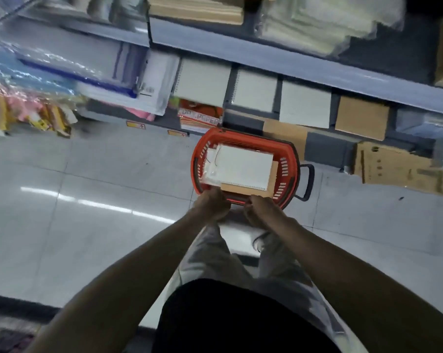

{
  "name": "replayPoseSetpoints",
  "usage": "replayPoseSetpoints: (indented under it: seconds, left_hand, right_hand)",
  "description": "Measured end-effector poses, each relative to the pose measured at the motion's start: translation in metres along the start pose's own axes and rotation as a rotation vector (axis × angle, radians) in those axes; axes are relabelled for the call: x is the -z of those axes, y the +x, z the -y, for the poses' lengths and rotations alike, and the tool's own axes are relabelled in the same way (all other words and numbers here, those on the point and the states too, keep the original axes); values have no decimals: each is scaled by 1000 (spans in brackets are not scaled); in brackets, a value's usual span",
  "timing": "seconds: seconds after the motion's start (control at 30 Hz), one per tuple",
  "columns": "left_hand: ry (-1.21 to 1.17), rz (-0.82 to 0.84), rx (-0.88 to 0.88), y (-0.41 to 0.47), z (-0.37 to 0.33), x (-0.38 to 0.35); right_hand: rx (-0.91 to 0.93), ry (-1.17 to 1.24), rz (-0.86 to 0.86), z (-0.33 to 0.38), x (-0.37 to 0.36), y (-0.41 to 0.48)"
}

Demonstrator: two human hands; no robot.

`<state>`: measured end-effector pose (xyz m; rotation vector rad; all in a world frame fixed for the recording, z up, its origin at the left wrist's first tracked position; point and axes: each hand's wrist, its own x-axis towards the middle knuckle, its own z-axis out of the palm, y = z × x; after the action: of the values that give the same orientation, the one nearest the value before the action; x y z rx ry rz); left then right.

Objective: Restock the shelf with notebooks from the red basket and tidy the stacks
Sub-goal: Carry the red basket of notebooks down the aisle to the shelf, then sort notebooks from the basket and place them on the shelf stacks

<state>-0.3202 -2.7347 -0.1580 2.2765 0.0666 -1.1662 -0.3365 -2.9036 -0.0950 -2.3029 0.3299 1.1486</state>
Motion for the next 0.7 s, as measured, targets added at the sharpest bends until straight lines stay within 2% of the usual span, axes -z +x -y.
replayPoseSetpoints:
  seconds: [0.03,0.1,0.17,0.27,0.33,0.47,0.7]
  left_hand:
    - [-53,-8,-14,-4,-6,-2]
    - [-69,-42,100,-1,-12,-7]
    - [-97,-96,141,13,-17,-23]
    - [-153,-155,50,48,-22,-38]
    - [-90,-156,59,82,-19,-54]
    - [12,-279,-4,165,-3,-86]
    - [203,-485,-165,247,34,-128]
  right_hand:
    - [38,-31,10,-10,-4,8]
    - [33,-134,81,-28,-6,23]
    - [34,-165,117,-50,-5,47]
    - [74,-123,-19,-76,-6,87]
    - [103,-122,-102,-100,-12,119]
    - [138,-176,-294,-148,-30,191]
    - [230,-94,-491,-206,-71,268]
